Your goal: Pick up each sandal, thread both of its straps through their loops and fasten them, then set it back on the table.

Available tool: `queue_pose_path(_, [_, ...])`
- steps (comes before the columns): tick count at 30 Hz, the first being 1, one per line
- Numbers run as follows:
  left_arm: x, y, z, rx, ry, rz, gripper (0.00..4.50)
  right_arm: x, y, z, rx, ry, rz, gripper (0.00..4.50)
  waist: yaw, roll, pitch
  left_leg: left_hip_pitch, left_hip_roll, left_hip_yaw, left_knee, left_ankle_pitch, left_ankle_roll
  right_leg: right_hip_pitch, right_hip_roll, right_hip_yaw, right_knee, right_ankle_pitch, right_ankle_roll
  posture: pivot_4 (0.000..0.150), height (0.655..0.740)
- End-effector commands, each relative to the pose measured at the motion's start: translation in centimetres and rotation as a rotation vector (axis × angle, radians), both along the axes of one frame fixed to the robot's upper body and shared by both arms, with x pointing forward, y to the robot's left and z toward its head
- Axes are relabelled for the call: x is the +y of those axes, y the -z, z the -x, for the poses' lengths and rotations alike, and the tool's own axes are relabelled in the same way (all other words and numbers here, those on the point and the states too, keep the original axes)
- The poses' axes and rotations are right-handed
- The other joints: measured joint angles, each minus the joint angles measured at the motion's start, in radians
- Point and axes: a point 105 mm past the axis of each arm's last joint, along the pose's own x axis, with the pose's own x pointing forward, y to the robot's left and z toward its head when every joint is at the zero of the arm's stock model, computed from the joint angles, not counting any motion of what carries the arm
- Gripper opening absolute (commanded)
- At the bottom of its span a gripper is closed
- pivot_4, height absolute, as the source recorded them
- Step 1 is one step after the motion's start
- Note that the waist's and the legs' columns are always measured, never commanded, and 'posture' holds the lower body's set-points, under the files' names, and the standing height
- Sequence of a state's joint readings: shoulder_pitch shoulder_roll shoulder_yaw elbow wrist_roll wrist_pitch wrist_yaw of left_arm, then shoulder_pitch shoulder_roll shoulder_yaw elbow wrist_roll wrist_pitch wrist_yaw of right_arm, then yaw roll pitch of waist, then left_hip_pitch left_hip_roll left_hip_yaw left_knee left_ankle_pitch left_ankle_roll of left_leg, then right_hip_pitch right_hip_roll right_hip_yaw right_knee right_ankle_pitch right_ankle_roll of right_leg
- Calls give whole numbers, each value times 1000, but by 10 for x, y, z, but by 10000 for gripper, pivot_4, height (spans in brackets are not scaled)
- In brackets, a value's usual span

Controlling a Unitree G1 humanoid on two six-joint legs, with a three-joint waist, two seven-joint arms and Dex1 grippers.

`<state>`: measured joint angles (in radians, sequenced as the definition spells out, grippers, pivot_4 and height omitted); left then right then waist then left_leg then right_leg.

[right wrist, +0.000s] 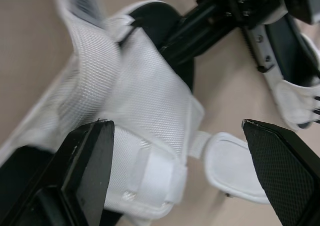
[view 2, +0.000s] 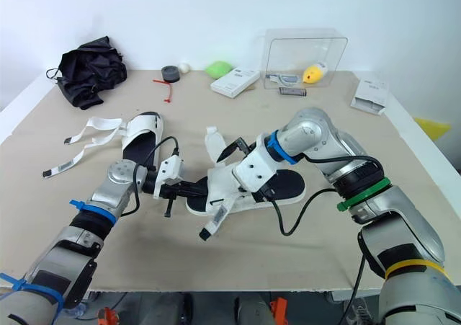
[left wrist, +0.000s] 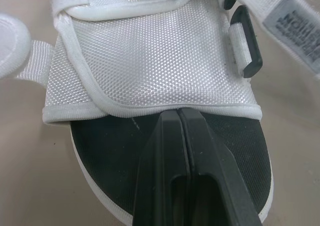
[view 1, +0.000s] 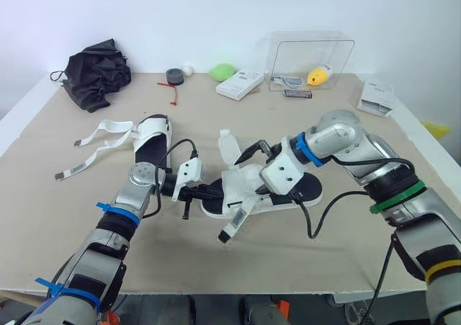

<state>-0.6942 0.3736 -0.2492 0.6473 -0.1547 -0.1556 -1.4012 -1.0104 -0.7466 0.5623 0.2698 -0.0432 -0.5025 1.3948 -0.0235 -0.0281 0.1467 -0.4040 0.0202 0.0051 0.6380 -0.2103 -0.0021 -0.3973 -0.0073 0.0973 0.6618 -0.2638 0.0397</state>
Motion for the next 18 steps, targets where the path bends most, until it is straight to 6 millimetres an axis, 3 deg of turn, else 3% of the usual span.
queue_pose_path(1, [15,47,12,138,-45,-152,0,-9,-13,0,-9,9,18,44291,0,0,0,0,0,0,0,0,0,0,0,0,0,0,-1,1500,7400])
queue_pose_path(9, [13,47,11,139,-39,-150,0,-23,-11,16,99,22,65,44291,1,0,0,0,0,0,0,0,0,0,-2,-1,0,1,-3,1500,7400])
queue_pose_path(18, [12,46,10,137,-35,-151,0,-37,-3,17,129,93,72,44291,1,0,0,1,0,1,0,0,0,0,-2,-1,0,0,-3,1500,7400])
